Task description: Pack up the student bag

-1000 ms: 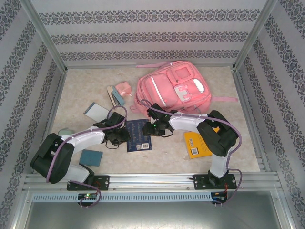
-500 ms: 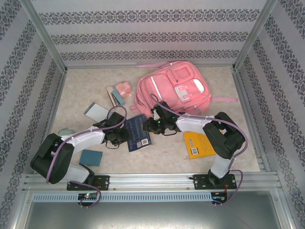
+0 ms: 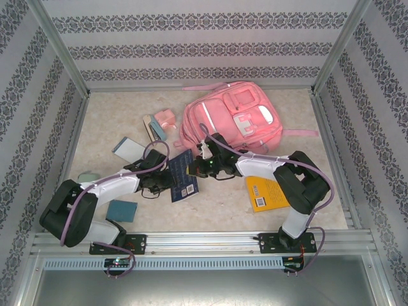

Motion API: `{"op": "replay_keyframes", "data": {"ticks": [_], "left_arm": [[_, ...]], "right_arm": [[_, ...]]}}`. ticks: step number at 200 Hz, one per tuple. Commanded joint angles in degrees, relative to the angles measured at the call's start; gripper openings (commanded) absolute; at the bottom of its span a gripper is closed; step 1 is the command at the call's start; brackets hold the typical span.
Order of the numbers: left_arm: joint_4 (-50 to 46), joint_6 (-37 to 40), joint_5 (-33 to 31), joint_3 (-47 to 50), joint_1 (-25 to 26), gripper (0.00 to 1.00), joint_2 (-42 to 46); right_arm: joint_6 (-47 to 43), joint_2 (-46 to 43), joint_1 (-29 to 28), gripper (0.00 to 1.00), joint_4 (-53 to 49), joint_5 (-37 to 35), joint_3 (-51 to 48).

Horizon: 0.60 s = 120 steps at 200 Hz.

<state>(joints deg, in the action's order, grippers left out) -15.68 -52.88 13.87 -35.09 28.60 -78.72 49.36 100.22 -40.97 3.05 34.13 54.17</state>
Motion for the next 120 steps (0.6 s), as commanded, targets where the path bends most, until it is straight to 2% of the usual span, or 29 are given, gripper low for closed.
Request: {"op": "replay_keyframes", "data": {"ticks": [1, 9, 19, 35, 69, 94, 100, 114, 120], "left_arm": [[-5.73, 1.31, -1.51, -3.03, 0.33, 0.20, 4.13], [-6.37, 1.54, -1.55, -3.91, -0.01, 0.23, 5.47], [-6.43, 1.69, -1.09, -4.74, -0.49, 0.33, 6.89], [-3.77, 1.75, 2.26, -5.45, -1.63, 0.39, 8.37], [5.86, -2.09, 9.26, -5.80, -5.31, 0.51, 8.46], [15.46, -5.62, 15.18, -6.00, -7.12, 0.55, 6.16], [17.60, -6.58, 16.60, -6.33, -7.49, 0.60, 5.32], [22.54, -8.90, 19.04, -6.66, -8.11, 0.63, 3.46], [24.60, -9.85, 19.89, -6.84, -8.31, 0.69, 2.64]], "right_arm": [[-1.18, -2.65, 1.58, 0.00, -0.76, -0.14, -0.09], [-1.24, -3.70, 2.57, 0.00, -0.76, 0.11, 0.03], [-1.20, -4.93, 3.90, 0.00, -0.76, 0.76, 0.36], [-0.95, -6.94, 6.31, 0.00, -0.44, 2.58, 1.04], [-0.37, -10.83, 11.25, 0.00, -0.32, 4.48, 2.12], [3.10, -12.39, 13.73, 0.00, 4.30, 8.27, 1.80], [3.81, -12.66, 14.19, 0.00, 5.29, 9.39, 1.97], [4.63, -13.14, 14.76, 0.00, 6.35, 10.93, 2.58], [5.03, -13.36, 14.94, 0.00, 6.90, 11.57, 2.83]]}}
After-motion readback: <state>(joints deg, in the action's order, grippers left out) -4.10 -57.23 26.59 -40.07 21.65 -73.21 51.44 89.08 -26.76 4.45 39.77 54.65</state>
